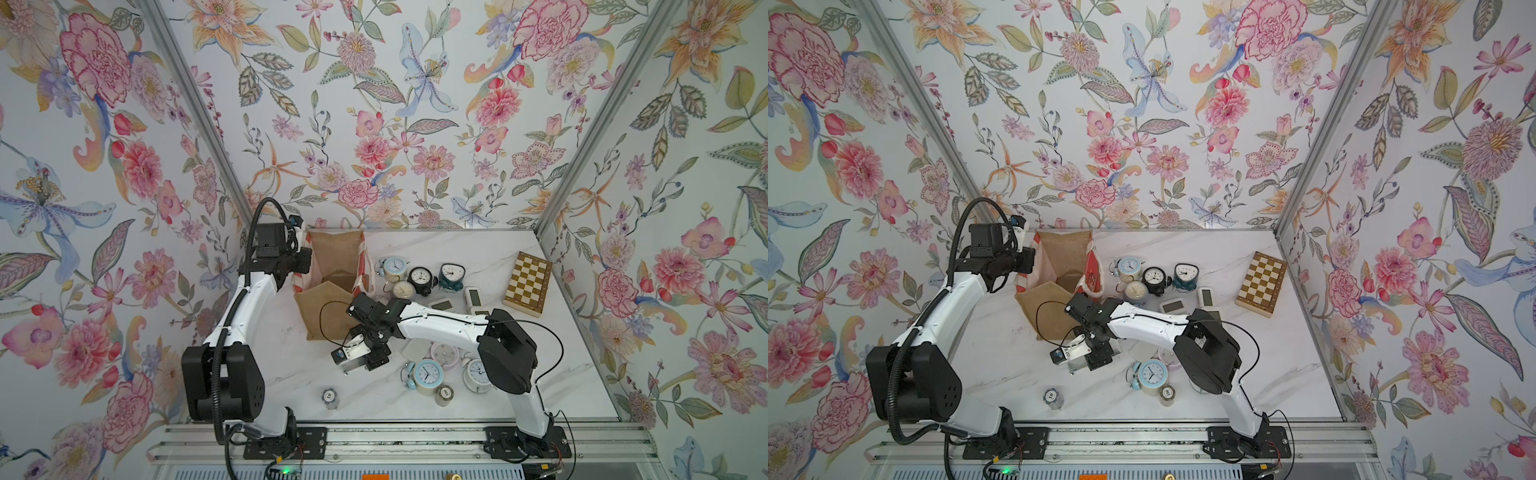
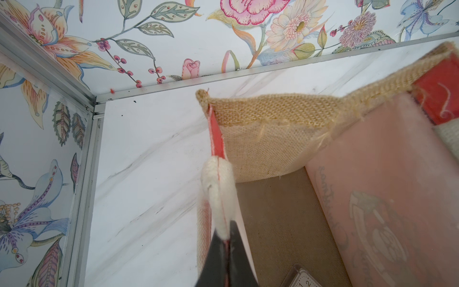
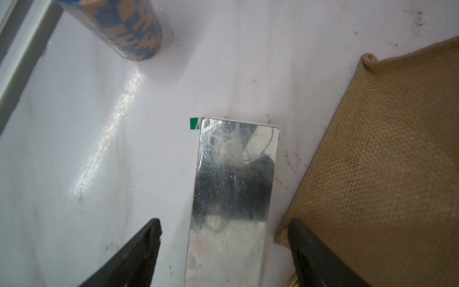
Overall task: Put the alarm clock into the canvas bag
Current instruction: Pick up the alarm from the center of the board.
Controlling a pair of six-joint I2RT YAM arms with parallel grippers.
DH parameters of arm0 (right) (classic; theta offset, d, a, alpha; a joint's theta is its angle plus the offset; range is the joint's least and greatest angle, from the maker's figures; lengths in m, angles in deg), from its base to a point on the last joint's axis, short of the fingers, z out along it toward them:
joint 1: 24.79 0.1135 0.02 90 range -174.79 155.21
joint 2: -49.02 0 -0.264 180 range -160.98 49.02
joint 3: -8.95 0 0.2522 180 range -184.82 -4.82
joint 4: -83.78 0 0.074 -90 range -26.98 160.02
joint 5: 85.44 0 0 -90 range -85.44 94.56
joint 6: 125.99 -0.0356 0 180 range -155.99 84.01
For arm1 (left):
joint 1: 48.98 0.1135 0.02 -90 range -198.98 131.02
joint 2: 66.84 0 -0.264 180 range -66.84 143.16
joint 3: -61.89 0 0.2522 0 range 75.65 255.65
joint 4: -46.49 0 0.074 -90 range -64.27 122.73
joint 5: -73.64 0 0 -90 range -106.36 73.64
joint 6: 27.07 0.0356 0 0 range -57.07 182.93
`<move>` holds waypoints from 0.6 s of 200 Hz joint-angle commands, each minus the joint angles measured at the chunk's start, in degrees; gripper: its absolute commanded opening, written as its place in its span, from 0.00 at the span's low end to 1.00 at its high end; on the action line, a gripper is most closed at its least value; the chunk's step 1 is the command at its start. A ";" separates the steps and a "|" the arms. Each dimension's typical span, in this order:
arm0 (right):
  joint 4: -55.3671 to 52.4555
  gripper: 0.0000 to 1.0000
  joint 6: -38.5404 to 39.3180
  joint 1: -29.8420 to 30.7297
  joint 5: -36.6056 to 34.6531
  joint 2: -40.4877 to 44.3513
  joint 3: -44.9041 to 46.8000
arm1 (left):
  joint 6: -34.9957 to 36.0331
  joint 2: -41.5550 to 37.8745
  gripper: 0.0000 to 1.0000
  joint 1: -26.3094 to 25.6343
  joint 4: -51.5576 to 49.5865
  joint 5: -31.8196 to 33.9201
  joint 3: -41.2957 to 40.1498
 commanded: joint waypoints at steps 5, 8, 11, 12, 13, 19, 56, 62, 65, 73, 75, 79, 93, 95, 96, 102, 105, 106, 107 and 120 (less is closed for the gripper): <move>-4.20 0.86 -2.09 0.39 -0.82 -2.64 -2.61 | 0.99 -1.26 0.04 0.27 1.23 -1.54 -1.65; -4.34 0.86 -2.20 0.43 -0.81 -2.87 -2.76 | 0.99 -1.26 0.04 0.36 1.31 -1.54 -1.77; -4.47 0.86 -2.20 0.37 -0.77 -3.01 -2.81 | 0.99 -1.26 0.04 0.35 1.40 -1.60 -1.80; -4.46 0.86 -2.24 0.41 -0.81 -3.02 -2.86 | 0.99 -1.31 0.04 0.36 1.41 -1.63 -1.86; -4.46 0.86 -2.27 0.38 -0.83 -3.08 -2.88 | 0.99 -1.33 0.04 0.32 1.45 -1.64 -1.85; -4.61 0.86 -2.47 0.36 -0.91 -3.43 -3.02 | 0.99 -1.34 0.04 0.36 1.58 -1.73 -2.02; -4.81 0.86 -3.51 0.37 -2.09 -5.02 -3.52 | 1.34 -1.35 0.04 0.27 1.94 -2.03 -2.66; -4.92 0.86 -3.75 0.36 -2.37 -5.31 -3.60 | 1.41 -1.35 0.04 0.21 2.00 -2.09 -2.74; -4.97 0.86 -3.70 0.39 -2.49 -5.47 -3.62 | 1.49 -1.36 0.04 0.16 1.96 -2.08 -2.79; -5.15 0.85 -3.86 0.37 -2.65 -5.82 -3.78 | 1.65 -1.28 0.04 0.19 1.94 -2.09 -2.89; -5.16 0.85 -3.91 0.38 -2.68 -5.84 -3.78 | 1.68 -1.29 0.04 0.21 1.99 -2.07 -2.89; -5.16 0.85 -3.96 0.36 -2.75 -5.94 -3.81 | 1.69 -1.28 0.04 0.30 1.91 -2.02 -2.82; -5.20 0.82 -4.16 0.36 -2.73 -6.06 -3.73 | 1.87 -1.22 0.04 0.15 1.86 -2.18 -2.98; -5.24 0.82 -4.19 0.34 -2.68 -6.08 -3.71 | 1.87 -1.19 0.04 0.18 1.85 -2.24 -2.98; -5.24 0.81 -4.20 0.35 -2.69 -6.05 -3.66 | 1.87 -1.18 0.04 0.19 1.85 -2.26 -2.94; -5.22 0.80 -4.14 0.36 -2.67 -6.10 -3.61 | 1.87 -1.19 0.04 0.08 1.77 -2.26 -2.94; -5.25 0.79 -4.18 0.32 -2.75 -6.07 -3.53 | 1.87 -1.24 0.04 0.09 1.91 -2.22 -2.93; -5.25 0.79 -4.18 0.32 -2.75 -6.07 -3.53 | 1.87 -1.25 0.04 0.10 1.88 -2.24 -2.96; -5.25 0.79 -4.11 0.34 -2.72 -6.05 -3.52 | 1.87 -1.26 0.04 0.19 1.91 -2.30 -2.92; -5.24 0.75 -4.08 0.36 -3.01 -6.07 -3.22 | 1.87 -1.25 0.03 0.09 1.92 -2.42 -2.98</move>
